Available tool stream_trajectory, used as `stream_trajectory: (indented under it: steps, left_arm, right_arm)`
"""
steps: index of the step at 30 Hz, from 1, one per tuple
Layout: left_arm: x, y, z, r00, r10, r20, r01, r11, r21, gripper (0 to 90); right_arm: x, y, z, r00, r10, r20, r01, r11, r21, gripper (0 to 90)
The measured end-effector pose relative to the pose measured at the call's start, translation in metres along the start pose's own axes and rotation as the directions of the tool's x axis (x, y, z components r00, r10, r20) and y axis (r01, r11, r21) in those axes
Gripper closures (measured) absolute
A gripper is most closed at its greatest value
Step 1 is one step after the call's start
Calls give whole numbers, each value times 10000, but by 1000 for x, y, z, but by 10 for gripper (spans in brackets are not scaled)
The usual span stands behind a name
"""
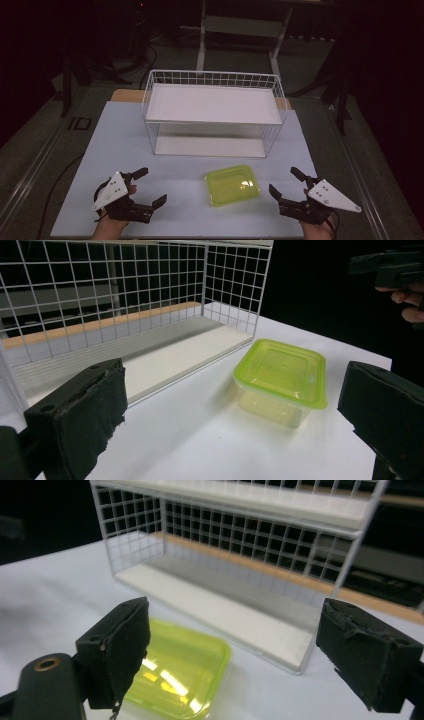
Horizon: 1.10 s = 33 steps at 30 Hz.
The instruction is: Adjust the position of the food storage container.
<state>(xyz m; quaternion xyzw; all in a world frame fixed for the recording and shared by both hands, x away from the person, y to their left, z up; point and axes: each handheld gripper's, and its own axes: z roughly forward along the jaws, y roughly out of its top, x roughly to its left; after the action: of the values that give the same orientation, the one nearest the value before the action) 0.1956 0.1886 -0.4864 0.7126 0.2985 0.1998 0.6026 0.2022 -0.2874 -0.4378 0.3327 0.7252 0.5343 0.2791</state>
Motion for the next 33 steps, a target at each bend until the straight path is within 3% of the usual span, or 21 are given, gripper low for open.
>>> stream_trajectory:
  steps: [2,4,6,10,18,19,25,27,33]
  left_arm:
    - [0,0,-1,10000,-9,11,9,10000,-8,1]
    - [-1,0,-1,10000,-4,-27,4,10000,-35,1]
    - [-1,1,-2,10000,57,-72,-57,10000,-45,0]
    - [-1,0,-2,9999,37,-117,-38,10000,-44,1]
    - [0,-1,-2,10000,38,-80,-38,10000,-34,1]
    - [0,-1,-2,10000,26,-74,-26,10000,-28,0]
    - [0,-2,-1,10000,33,-69,-33,10000,26,1]
    - [0,-2,-1,10000,-21,-56,21,10000,44,1]
    - [1,-2,-2,9999,-81,-78,81,10000,-9,1]
  right_arm:
    - [-3,1,1,9990,348,-289,-352,9993,-133,138]
    - [-3,1,1,9990,348,-289,-352,9993,-133,138]
    - [-13,6,9,9982,183,-573,-167,9994,293,135]
    - [-20,7,16,9962,429,-752,-399,9984,407,142]
    - [-29,-8,45,9972,227,-719,-113,9878,1553,513]
    - [-30,-11,48,9966,287,-766,-152,9850,1718,628]
    - [-36,-22,64,9974,105,-712,69,9708,2396,849]
    - [-39,-26,68,9977,-43,-678,219,9652,2606,897]
    - [-44,-38,78,9966,97,-818,159,9519,3059,899]
